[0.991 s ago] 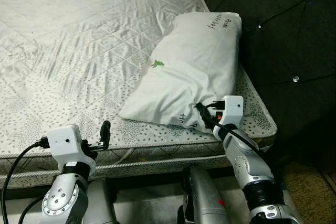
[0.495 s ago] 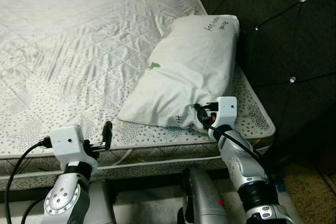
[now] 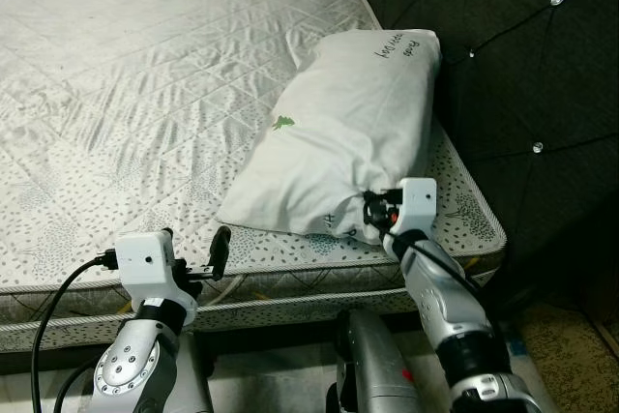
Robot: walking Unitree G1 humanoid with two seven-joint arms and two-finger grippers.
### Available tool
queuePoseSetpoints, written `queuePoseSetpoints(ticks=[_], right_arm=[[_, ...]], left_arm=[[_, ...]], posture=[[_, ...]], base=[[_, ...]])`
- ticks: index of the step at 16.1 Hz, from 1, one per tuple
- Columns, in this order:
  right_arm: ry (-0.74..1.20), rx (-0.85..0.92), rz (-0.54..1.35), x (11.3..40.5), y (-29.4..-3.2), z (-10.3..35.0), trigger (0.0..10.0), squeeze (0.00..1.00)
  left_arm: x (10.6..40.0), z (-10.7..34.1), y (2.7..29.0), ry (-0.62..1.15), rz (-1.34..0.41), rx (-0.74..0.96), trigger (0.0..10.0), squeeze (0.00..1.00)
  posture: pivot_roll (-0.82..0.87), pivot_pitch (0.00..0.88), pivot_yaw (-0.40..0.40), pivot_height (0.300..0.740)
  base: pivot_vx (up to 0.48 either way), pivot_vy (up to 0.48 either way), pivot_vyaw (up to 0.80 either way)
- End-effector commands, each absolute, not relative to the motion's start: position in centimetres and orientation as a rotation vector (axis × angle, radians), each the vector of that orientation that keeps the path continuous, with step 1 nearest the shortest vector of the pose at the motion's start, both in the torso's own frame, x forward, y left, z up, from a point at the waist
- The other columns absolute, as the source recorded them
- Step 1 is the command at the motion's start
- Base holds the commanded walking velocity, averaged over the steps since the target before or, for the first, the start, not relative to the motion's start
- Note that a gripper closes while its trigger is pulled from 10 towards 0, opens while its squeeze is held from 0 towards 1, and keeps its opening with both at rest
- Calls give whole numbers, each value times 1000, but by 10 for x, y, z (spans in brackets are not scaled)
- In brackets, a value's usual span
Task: Clean up the room
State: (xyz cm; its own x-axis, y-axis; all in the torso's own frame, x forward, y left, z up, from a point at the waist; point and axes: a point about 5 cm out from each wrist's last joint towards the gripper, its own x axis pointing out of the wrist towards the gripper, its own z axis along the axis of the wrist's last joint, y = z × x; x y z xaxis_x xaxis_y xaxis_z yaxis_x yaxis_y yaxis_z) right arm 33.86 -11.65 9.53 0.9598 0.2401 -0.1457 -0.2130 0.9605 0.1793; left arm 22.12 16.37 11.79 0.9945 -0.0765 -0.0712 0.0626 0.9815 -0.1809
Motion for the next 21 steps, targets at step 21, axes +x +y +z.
queuePoseSetpoints(ticks=[21], right_arm=[[-44,-145,-185,404,-274,253,0,0]], left_arm=[[231,118,172,61,-56,-178,10000,0]], posture=[[10,5,-36,551]], base=[[0,0,0]])
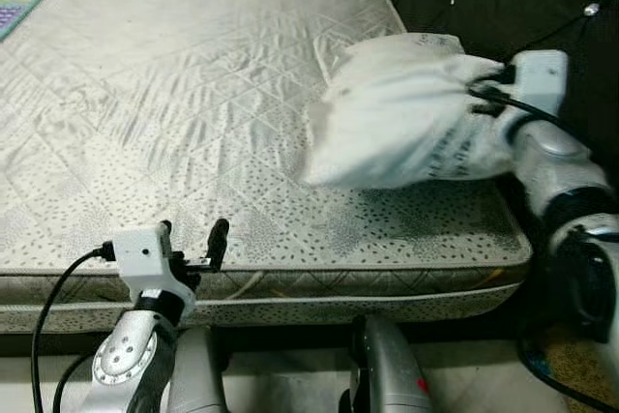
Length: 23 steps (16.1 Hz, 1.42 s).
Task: Clean up the room
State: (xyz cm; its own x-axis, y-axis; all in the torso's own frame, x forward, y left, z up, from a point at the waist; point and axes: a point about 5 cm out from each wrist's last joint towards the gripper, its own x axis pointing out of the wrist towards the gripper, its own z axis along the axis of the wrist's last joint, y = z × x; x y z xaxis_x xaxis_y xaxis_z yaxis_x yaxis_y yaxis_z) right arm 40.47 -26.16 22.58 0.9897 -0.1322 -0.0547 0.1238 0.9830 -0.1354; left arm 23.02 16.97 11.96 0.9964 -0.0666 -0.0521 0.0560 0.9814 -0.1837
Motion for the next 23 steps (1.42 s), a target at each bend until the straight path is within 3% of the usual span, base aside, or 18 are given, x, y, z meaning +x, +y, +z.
queuePoseSetpoints(ticks=[1,4,7,12,14,16,17,19,23], right_arm=[[-38,-152,-196,402,-279,251,0,0],[9,-252,-206,392,-295,231,0,0],[16,-227,-247,379,-309,210,0,0],[19,-8,-366,348,-325,151,0,0],[10,102,-372,344,-309,133,0,0],[-67,130,-265,339,-264,123,0,0],[-74,139,-252,338,-258,122,0,0],[-93,175,-167,327,-220,116,0,0],[-51,198,-121,308,-196,108,0,0]], left_arm=[[231,119,171,59,-58,-177,10000,0],[235,119,164,54,-87,-174,10000,0],[235,118,168,56,-74,-166,10000,0],[235,115,169,64,-81,-161,10000,0],[237,115,168,63,-103,-154,10000,0],[238,115,170,62,-102,-148,10000,0],[238,115,170,62,-102,-148,10000,0],[240,116,168,57,-107,-149,10000,0],[240,115,169,58,-107,-146,10000,0]], posture=[[10,4,-34,551],[9,0,-21,551],[11,0,-25,551],[-14,0,1,551],[-21,0,9,551],[-25,0,12,551],[-25,0,12,551],[-23,0,12,551],[-22,0,11,551]], base=[[0,0,0],[0,0,0],[0,0,0],[0,0,0],[0,0,0],[0,0,0],[0,0,0],[0,0,0],[0,0,0]])
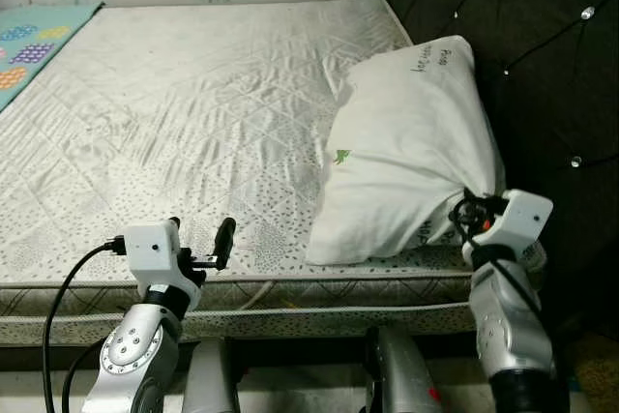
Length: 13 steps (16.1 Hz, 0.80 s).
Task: Clean up the room
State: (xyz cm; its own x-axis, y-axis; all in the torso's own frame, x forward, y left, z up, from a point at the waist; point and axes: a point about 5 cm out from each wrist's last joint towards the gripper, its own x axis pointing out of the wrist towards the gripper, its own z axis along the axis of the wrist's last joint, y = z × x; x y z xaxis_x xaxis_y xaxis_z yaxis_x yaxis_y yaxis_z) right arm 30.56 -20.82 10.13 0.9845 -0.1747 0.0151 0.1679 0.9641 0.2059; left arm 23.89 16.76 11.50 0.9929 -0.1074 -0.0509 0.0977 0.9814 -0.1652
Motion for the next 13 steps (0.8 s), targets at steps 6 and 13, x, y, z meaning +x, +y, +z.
queuePoseSetpoints(ticks=[6,13], right_arm=[[-99,54,12,364,-200,153,0,0],[-104,-92,-161,399,-275,249,0,0]], left_arm=[[245,116,163,52,-114,-149,10000,0],[236,113,170,51,-49,-144,10000,0]], posture=[[-12,0,5,551],[30,0,-37,551]], base=[[0,0,0],[0,0,0]])
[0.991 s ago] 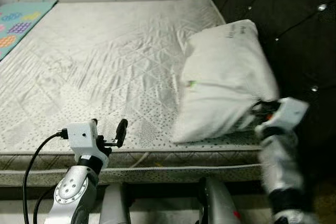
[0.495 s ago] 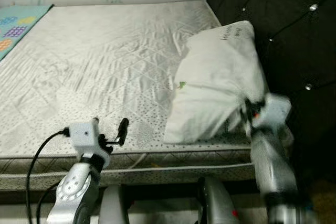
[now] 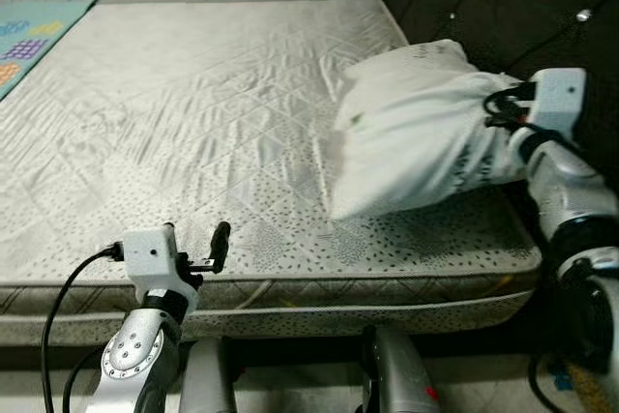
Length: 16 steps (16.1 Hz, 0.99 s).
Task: Clean up the room
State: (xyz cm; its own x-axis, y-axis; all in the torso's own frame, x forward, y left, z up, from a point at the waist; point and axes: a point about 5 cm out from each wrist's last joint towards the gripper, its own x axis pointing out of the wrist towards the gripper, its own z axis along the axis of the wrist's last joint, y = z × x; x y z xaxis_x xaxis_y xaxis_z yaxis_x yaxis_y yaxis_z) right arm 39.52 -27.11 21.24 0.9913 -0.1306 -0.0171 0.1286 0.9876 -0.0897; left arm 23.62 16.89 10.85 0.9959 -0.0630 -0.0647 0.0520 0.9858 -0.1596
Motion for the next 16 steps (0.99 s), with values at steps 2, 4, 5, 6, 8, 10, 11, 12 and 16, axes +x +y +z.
queuePoseSetpoints(ticks=[2,4,5,6,8,10,11,12,16], right_arm=[[-99,-107,-232,395,-293,256,0,0],[-92,-116,-311,387,-315,261,0,0],[-94,-116,-324,385,-319,262,0,0],[-77,-130,-350,380,-328,257,0,0],[-18,-133,-389,370,-340,232,0,0],[31,-114,-417,360,-348,208,0,0],[51,-108,-435,354,-351,195,0,0],[68,-87,-450,346,-354,179,0,0],[117,-65,-454,325,-348,130,0,0]], left_arm=[[235,113,172,53,-52,-136,10000,0],[236,112,178,55,-48,-119,10000,0],[237,113,179,54,-46,-117,10000,0],[239,113,179,50,-42,-116,10000,0],[242,112,171,47,-61,-125,10000,0],[242,112,170,49,-67,-124,10000,0],[243,112,171,50,-67,-122,10000,0],[243,111,173,51,-67,-119,10000,0],[244,111,174,50,-68,-115,10000,0]], posture=[[35,0,-28,551],[32,0,-23,551],[32,0,-23,551],[22,0,-19,551],[15,0,-13,551],[10,0,-5,551],[8,0,-3,551],[8,0,-3,551],[-8,0,-2,551]], base=[[0,0,0],[0,0,0],[0,0,0],[0,0,0],[0,0,0],[0,0,0],[0,0,0],[0,0,0],[0,0,0]])
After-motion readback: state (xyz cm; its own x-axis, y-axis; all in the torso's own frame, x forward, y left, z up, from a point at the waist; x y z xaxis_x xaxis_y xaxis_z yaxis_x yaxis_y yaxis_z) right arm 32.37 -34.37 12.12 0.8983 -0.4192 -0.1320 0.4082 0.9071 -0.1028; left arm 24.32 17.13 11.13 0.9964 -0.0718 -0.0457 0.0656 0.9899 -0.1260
